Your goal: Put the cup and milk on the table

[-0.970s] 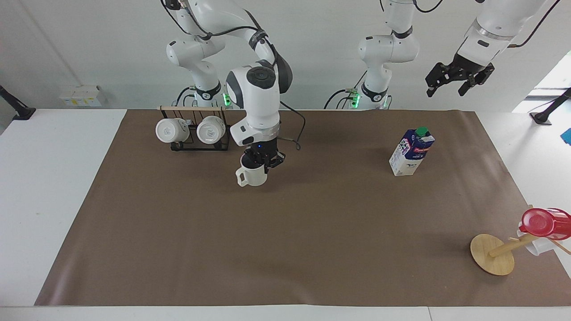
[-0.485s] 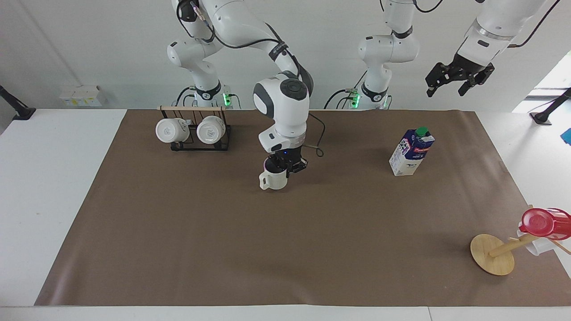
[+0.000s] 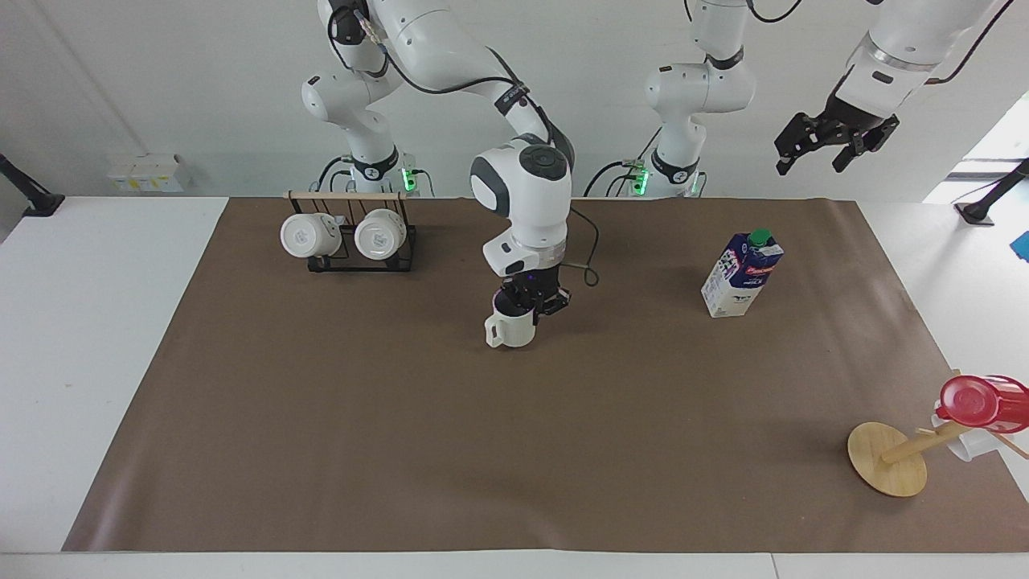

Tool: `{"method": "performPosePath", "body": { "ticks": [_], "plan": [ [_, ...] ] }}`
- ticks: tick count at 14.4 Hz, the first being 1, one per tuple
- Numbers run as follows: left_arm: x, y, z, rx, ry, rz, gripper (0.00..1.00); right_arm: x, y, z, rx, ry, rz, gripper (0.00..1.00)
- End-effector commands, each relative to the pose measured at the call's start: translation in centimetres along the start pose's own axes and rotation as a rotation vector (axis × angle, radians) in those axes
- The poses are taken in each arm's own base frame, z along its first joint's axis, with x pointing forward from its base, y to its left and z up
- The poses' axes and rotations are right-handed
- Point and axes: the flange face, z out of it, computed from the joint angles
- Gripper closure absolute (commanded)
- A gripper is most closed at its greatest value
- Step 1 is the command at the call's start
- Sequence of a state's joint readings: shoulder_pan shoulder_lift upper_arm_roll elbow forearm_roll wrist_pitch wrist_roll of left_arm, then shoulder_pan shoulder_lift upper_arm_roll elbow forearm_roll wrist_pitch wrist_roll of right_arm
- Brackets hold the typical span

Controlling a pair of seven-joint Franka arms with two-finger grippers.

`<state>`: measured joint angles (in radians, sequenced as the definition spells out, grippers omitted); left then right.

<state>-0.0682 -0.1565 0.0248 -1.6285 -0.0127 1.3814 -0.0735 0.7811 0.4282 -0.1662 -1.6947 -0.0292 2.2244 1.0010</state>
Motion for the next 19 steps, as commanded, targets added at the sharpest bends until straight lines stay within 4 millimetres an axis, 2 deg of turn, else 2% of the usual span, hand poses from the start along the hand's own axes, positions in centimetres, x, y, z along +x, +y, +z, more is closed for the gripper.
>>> {"method": "performPosePath", "body": {
  "ticks": [1,2,4,6,9,11,12,13,14,16,17,18,19],
  "plan": [
    [-0.4,0.6,-0.3,-0.008,0.002,0.014,0.00,-0.1,-0.7,0.9,0.012,0.005,0.019,1.00],
    [-0.8,0.7,-0.1,-0.008,0.002,0.007,0.00,-0.1,-0.6,1.0,0.011,0.004,0.019,1.00],
    [-0.7,0.9,1.8,-0.010,0.036,0.023,0.00,-0.2,-0.5,1.5,0.015,0.005,0.020,1.00],
    [-0.3,1.0,4.8,-0.011,0.065,0.024,0.00,-0.5,-0.3,2.0,0.013,0.004,0.016,1.00],
    [-0.1,0.9,10.8,-0.012,0.080,0.028,0.00,-0.5,-0.2,2.2,0.013,0.004,0.010,1.00],
    [-0.3,0.8,13.4,-0.013,0.088,0.027,0.00,-0.5,0.0,2.4,0.010,0.000,0.011,1.00],
    [-0.5,0.7,14.0,-0.013,0.093,0.028,0.00,-0.5,0.0,2.3,0.011,0.001,0.011,0.93],
    [-0.9,0.7,14.7,-0.013,0.097,0.035,0.00,-0.5,0.0,2.3,0.011,0.001,0.008,0.52],
    [-1.1,0.6,15.2,-0.011,0.110,0.051,0.00,-0.6,-0.1,2.3,0.011,0.001,0.006,0.30],
    [-1.4,0.4,16.3,-0.009,0.125,0.105,0.00,-0.4,-0.1,2.2,0.013,0.003,0.006,0.27],
    [-1.4,0.2,16.8,-0.009,0.127,0.117,0.00,-0.5,-0.2,2.1,0.014,0.002,0.008,0.09],
    [-1.4,0.1,16.8,-0.009,0.133,0.117,0.00,-0.5,-0.2,1.9,0.016,0.005,0.010,0.00],
    [-1.3,-0.1,17.0,-0.009,0.140,0.117,0.00,-0.3,-0.3,1.6,0.022,0.009,0.006,0.00]
  ]
}}
